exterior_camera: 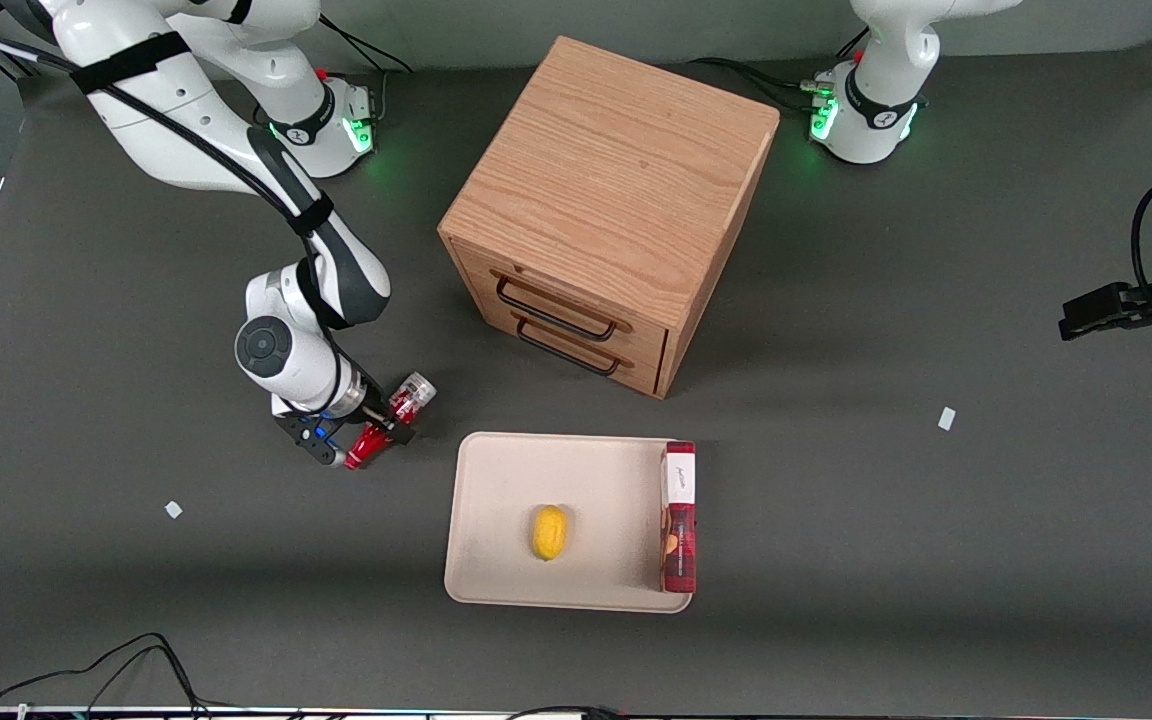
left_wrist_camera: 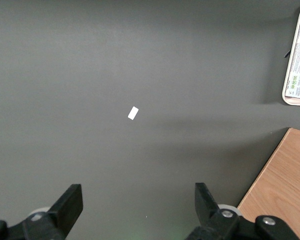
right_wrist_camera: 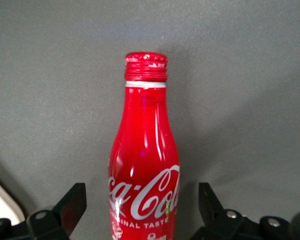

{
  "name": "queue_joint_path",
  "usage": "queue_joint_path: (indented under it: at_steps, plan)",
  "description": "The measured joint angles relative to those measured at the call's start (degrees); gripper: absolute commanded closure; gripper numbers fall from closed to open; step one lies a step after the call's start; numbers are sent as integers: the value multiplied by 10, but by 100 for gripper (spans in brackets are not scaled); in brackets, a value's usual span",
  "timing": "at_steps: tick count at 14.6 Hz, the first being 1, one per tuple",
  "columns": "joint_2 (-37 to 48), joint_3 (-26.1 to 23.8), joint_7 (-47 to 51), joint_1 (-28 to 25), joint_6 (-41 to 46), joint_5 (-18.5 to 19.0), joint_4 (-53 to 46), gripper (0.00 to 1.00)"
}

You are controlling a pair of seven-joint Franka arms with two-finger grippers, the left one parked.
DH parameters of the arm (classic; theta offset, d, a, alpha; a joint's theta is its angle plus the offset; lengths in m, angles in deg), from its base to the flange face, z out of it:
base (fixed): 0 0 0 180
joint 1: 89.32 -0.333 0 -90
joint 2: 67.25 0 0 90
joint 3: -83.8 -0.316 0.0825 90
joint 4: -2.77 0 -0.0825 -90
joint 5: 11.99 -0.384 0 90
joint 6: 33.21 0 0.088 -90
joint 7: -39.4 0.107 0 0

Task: Place coke bottle on tray
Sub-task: 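Lower the open right gripper around the bottle's body, then close the right gripper on the bottle and lift it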

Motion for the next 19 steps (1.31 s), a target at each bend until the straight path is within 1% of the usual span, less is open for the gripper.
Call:
queue_joint_path:
  at_steps: [3,6,8,13,15,17,19]
  plan:
    - [-3,0,0,0,-2,0,0,49]
    - [-3,0,0,0,-3,0,0,73]
    - [-3,0,0,0,-3,0,-1,83]
    - [-1,0,-1,-1,-7,4,-12,84]
    - [4,-1,-3,-2,6,9,-27,84]
    - [16,-3,-10,-2,65,14,-60,84]
    - [36,-6,-33,-2,153,15,-108,84]
